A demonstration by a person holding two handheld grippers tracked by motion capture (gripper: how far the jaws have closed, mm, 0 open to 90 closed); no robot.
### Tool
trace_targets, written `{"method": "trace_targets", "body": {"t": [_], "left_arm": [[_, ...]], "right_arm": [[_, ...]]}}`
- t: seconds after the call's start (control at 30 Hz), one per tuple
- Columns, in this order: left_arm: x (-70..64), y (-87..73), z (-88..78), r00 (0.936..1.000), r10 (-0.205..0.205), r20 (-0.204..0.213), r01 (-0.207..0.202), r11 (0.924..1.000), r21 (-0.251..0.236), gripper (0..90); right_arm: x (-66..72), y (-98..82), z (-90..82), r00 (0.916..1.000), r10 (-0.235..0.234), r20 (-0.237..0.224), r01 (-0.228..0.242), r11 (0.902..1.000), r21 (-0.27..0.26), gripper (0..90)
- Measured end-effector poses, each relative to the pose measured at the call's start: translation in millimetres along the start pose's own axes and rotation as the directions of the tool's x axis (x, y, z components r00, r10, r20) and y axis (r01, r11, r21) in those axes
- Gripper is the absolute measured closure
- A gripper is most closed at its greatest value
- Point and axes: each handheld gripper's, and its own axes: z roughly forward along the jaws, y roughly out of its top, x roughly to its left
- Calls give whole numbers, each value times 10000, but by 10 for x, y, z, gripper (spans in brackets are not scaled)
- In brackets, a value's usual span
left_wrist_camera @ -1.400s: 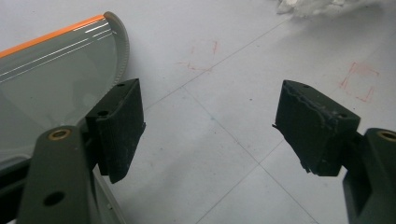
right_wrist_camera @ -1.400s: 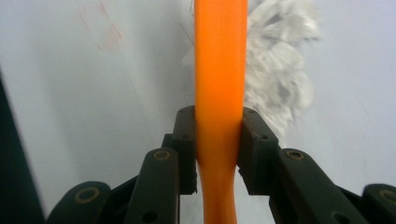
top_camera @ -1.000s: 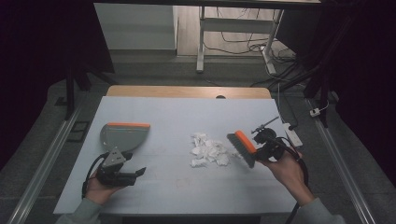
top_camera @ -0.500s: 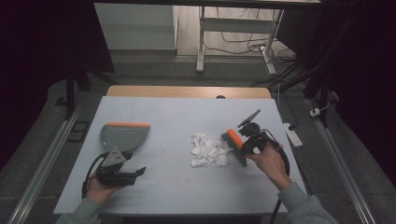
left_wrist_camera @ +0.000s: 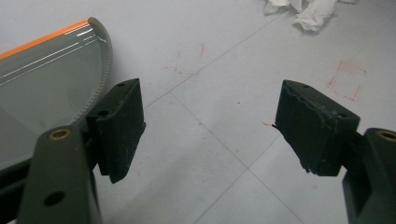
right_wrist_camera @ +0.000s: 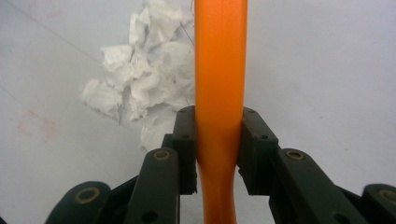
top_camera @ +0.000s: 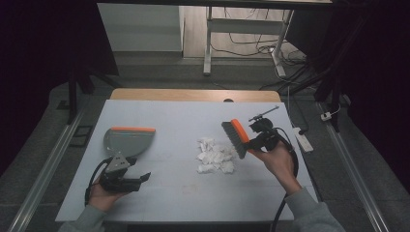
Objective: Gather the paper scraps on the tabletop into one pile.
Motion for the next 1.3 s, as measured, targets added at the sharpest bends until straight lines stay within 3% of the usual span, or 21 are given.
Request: {"method": "trace_targets", "body": {"t": [0.37, 0.63, 0.93, 1.2, 1.3], "left_arm": [[16, 10, 14, 9999, -117, -111, 118, 9999, 49, 250], [31, 26, 18, 9997, -139, -184, 141, 9999, 90, 249], [42, 51, 2, 9997, -174, -186, 176, 9998, 109, 249], [42, 60, -28, 9995, -197, -242, 199, 9998, 85, 249], [48, 60, -39, 9993, -245, -274, 246, 9997, 51, 249]], "right_arm": [[-189, -303, -153, 9994, -224, -279, 205, 9974, -685, 706], [-290, -535, -135, 9992, -396, 80, 401, 9956, -852, 706], [-290, -898, -270, 9949, -931, 389, 985, 9793, -1767, 706], [-373, -1211, -266, 9949, -901, 457, 985, 9650, -2432, 706], [-419, -1310, -224, 9958, -826, 398, 899, 9646, -2480, 706]]}}
